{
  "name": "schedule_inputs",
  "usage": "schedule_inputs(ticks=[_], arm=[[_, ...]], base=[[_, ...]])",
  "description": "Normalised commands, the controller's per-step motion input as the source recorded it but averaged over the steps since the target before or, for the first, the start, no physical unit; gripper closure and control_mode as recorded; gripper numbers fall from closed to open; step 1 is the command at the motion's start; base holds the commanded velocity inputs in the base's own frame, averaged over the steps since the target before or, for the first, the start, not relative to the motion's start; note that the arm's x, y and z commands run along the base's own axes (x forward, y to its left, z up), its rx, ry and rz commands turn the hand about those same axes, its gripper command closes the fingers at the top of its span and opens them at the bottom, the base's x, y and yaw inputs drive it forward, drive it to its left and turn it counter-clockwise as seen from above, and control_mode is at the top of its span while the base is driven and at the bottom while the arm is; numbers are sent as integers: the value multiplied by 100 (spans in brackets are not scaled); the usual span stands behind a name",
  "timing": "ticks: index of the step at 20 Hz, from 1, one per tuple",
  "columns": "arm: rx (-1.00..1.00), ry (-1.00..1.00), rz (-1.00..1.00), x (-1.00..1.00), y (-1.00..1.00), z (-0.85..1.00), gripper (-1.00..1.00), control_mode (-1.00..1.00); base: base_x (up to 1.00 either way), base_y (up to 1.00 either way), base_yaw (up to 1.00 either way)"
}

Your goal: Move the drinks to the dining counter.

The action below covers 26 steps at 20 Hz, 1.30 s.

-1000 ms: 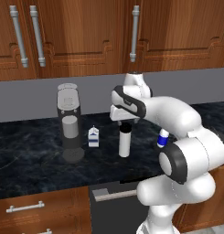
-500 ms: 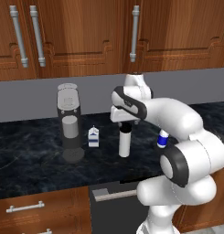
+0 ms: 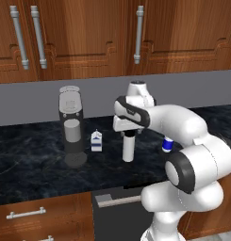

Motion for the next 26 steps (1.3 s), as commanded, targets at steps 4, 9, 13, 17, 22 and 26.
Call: schedule_inputs(ticks=[4,9,13,17,22,26], arm=[[0,0,0,0,7,-24,-100,-100],[0,0,0,0,1,-4,-100,-100],[0,0,0,0,0,0,100,-100],[0,0,0,0,0,0,100,-100],[0,-1,0,-11,-1,2,100,-100],[0,-4,0,-80,-20,30,100,-100]], base=[[0,0,0],[0,0,0],[0,0,0],[0,0,0],[0,0,0],[0,0,0]])
